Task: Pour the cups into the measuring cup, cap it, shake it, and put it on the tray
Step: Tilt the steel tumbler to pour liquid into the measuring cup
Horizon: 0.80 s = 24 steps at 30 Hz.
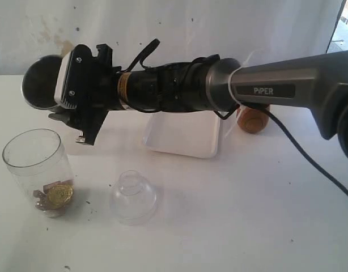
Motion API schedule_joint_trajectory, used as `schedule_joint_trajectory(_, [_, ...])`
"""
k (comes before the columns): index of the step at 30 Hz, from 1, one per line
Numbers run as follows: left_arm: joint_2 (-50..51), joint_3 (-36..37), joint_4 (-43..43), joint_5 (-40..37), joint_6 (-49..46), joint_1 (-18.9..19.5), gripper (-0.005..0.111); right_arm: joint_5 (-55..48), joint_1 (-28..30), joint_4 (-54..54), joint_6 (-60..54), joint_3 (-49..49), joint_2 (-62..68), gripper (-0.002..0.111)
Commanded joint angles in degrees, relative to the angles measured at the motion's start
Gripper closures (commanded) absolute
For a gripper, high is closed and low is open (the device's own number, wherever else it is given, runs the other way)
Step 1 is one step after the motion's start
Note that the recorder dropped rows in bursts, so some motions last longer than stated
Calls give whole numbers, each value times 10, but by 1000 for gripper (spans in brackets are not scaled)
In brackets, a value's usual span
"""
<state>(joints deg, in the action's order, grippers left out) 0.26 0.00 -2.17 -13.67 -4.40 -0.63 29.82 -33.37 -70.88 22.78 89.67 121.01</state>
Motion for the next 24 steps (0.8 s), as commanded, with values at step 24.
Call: schedule_joint_trajectory(24, [-3, 0, -2, 3, 2, -1, 107, -6, -9, 17, -73, 11, -9, 108])
